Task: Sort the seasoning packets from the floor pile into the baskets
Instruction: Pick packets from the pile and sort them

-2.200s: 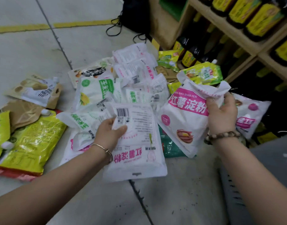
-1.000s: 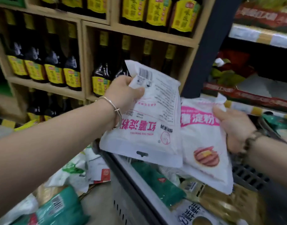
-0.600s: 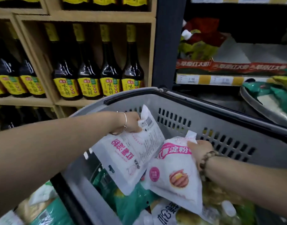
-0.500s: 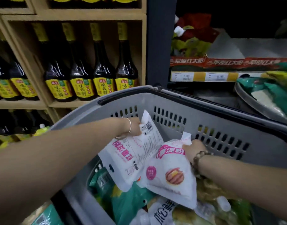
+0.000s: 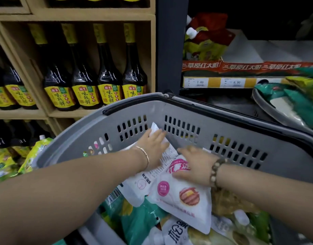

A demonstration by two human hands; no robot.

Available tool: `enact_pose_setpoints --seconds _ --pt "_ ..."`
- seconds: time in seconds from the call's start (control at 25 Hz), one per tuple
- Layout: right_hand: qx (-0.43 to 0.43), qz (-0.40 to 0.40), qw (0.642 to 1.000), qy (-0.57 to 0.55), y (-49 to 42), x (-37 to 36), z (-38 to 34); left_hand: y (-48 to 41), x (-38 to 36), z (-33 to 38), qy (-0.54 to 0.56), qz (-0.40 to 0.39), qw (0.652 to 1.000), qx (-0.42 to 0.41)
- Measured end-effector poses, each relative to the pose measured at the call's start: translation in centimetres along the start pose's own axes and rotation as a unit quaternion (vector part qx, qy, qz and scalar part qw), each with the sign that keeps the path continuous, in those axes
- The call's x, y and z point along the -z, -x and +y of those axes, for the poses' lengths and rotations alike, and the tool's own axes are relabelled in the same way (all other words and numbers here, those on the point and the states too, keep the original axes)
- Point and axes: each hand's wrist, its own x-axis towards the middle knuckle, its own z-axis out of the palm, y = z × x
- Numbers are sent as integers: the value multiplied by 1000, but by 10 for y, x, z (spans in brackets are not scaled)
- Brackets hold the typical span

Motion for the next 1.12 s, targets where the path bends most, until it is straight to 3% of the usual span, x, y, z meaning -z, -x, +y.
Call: enact_pose_setpoints --seconds 0.12,0.4,0.6,0.84,1.0,1.12 --pt "-29 -101 994 9 3 -30 -1 6 -15 14 -35 -108 994 -9" --pt "-60 -157 986 18 -7 -49 -4 10 -28 18 143 -243 959 43" --pt "-71 -188 979 38 -10 -48 -5 12 -25 16 151 -262 953 26" --pt "-82 -189 977 56 -8 -35 -7 3 2 3 75 -265 961 -17" --pt "-87 -117 981 130 -9 0 -28 8 41 -21 58 -244 967 -44" --pt "-107 -29 992 66 -12 38 -53 31 75 -53 161 -157 974 -22"
